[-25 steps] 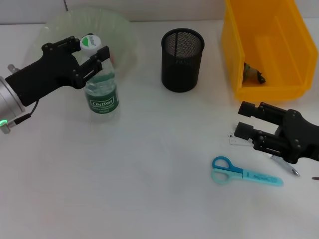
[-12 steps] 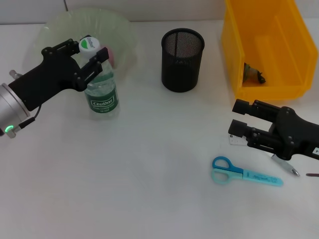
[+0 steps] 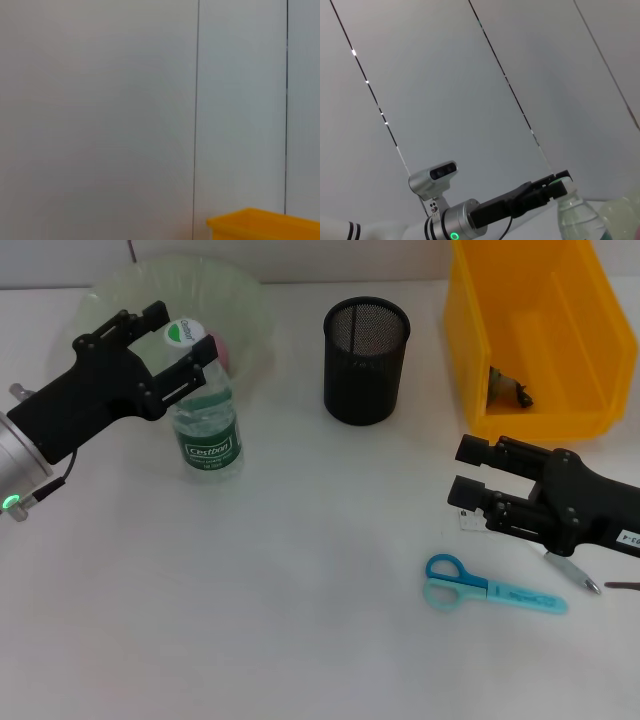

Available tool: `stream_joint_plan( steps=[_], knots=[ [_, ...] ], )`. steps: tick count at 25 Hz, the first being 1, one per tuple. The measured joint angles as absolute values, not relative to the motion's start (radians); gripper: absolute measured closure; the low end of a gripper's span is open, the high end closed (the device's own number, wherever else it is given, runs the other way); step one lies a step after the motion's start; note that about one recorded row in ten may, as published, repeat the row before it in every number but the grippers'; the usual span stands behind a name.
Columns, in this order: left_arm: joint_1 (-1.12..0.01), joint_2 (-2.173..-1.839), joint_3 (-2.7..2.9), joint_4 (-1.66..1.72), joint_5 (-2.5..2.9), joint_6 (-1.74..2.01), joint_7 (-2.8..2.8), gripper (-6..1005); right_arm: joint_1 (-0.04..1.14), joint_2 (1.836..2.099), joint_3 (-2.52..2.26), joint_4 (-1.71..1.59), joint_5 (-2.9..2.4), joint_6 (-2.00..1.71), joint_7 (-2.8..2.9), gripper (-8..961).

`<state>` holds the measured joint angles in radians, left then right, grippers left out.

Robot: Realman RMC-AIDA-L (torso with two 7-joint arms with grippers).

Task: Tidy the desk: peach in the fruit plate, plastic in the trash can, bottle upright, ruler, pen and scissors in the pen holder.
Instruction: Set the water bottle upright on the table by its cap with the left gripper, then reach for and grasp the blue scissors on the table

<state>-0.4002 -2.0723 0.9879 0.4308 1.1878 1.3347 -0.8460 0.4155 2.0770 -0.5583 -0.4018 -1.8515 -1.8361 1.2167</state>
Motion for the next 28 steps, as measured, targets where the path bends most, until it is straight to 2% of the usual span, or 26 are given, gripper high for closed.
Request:
stream_joint_plan(
  steps=[8,14,17,18,21,22,23,26,28],
  knots=[
    [-0.347,-2.067,0.988,0.430,1.076,1.447,-0.843,261,0.415,2.077,-0.558,-0.400,-1.852,-1.841,1.216,279],
    [-0.279,-2.058,0.954,0.441,1.050,1.618,-0.864,263,0.410,2.074,-0.549,-0.405,-1.845,-1.850,1.224,279],
    [-0.258,-2.044,0.957,0.449,1.065,1.642,-0.893,264,0.409,2.065,-0.541,-0.414,-1.845,-1.861,1.241,279],
    [-0.245,-2.018,0.970,0.459,1.110,1.664,-0.931,264,0.407,2.059,-0.534,-0.424,-1.845,-1.865,1.254,279],
    [-0.246,-1.974,0.979,0.466,1.229,1.724,-1.004,265,0.401,2.039,-0.514,-0.528,-1.845,-1.870,1.370,279],
    [-0.246,-1.974,0.979,0.466,1.229,1.724,-1.004,265,0.401,2.039,-0.514,-0.528,-1.845,-1.870,1.370,279],
    [-0.254,-1.957,0.979,0.472,1.300,1.759,-1.046,266,0.401,2.035,-0.513,-0.562,-1.846,-1.870,1.401,279],
    [-0.264,-1.948,0.977,0.502,1.378,1.791,-1.095,267,0.412,2.013,-0.539,-0.742,-1.875,-1.871,1.600,280],
    [-0.265,-1.946,0.975,0.529,1.423,1.803,-1.126,268,0.416,2.007,-0.555,-0.795,-1.893,-1.876,1.652,280]
  ],
)
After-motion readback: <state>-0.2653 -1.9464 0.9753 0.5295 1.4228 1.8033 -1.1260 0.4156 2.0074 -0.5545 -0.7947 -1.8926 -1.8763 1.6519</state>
